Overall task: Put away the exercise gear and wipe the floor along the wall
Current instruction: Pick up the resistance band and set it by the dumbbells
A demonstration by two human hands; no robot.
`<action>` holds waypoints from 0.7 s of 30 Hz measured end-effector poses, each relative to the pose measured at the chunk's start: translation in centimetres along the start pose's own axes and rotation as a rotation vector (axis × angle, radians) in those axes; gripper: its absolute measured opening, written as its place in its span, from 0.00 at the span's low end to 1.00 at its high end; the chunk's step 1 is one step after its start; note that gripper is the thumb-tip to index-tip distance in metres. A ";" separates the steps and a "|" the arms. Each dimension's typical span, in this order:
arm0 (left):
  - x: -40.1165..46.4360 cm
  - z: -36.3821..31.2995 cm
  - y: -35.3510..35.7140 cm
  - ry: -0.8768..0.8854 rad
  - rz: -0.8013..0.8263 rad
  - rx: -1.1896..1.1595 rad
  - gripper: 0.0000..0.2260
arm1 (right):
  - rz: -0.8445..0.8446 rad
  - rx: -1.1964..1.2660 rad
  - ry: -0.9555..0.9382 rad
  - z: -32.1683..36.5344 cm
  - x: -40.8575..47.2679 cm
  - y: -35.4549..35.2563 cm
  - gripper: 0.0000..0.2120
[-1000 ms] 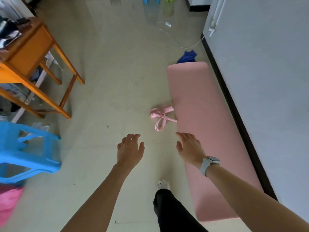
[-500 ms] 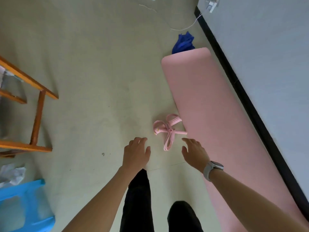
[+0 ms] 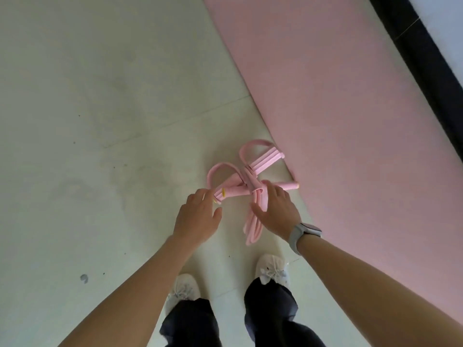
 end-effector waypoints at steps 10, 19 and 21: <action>19.2 3.1 13.2 -0.038 0.086 -0.124 0.30 | -0.083 0.371 -0.100 -7.8 13.9 9.0 0.24; 12.6 2.4 11.0 -0.140 0.209 -0.362 0.26 | 0.042 0.469 -0.024 -7.7 8.5 6.7 0.18; 9.5 1.4 8.6 -0.140 0.201 -0.350 0.26 | 0.013 0.499 -0.038 -6.4 5.1 4.6 0.20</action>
Point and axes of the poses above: each hand's wrist, its own x-axis towards the middle knuckle, its own y-axis out of the palm, z = x × y, the point moved 9 cm from there along x, towards the middle knuckle, and after that the axes turned 6 degrees about z, right-handed, at the moved point
